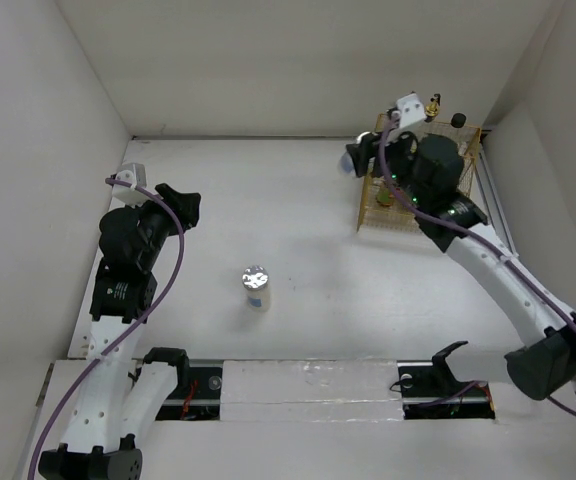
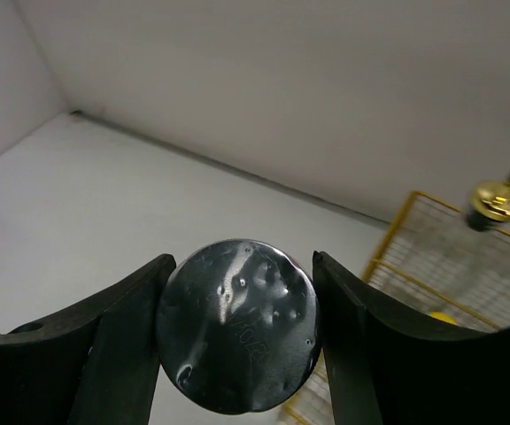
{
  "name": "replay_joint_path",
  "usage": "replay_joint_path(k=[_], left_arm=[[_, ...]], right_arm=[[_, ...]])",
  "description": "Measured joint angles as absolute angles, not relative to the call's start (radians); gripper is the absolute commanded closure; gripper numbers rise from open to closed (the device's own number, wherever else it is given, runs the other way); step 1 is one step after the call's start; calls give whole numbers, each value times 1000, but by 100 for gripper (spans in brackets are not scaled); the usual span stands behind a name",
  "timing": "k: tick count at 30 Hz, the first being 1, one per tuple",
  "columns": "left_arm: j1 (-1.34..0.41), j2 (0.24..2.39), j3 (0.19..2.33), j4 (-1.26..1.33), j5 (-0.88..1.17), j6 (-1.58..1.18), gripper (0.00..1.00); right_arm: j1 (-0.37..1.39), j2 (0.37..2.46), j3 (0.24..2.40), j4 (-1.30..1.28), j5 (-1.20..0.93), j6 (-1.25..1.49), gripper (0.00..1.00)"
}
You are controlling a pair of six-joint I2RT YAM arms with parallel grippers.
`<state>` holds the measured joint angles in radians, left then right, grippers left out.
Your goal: Organize the condiment bottles
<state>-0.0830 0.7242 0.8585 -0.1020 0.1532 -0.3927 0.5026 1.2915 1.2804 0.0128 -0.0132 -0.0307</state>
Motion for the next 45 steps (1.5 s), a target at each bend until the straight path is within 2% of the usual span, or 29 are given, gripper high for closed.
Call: replay_joint_path(k=[4, 12, 32, 35, 38, 39, 43, 45], left_arm=[[-83, 724, 859, -102, 153, -393, 57], [-83, 717, 859, -102, 153, -393, 57], [-83, 729, 859, -102, 152, -393, 57], [-83, 734, 859, -103, 152, -393, 57], [-83, 736, 859, -102, 152, -393, 55], [-83, 736, 859, -102, 152, -393, 50], [-83, 736, 859, -102, 154, -391, 42], [-83, 736, 859, -102, 155, -390, 41]], right_arm=[[379, 1255, 1259, 6, 4, -30, 70], [262, 1287, 1195, -81, -31, -17, 70], [195, 1395, 1111, -97, -49, 23, 71], [193, 1404, 1102, -88, -44, 25, 68], [191, 1416, 1092, -75, -33, 31, 61], [191, 1420, 1084, -65, -31, 34, 58], [190, 1446, 1053, -37, -17, 46, 44], [189, 1462, 1048, -29, -13, 52, 33]])
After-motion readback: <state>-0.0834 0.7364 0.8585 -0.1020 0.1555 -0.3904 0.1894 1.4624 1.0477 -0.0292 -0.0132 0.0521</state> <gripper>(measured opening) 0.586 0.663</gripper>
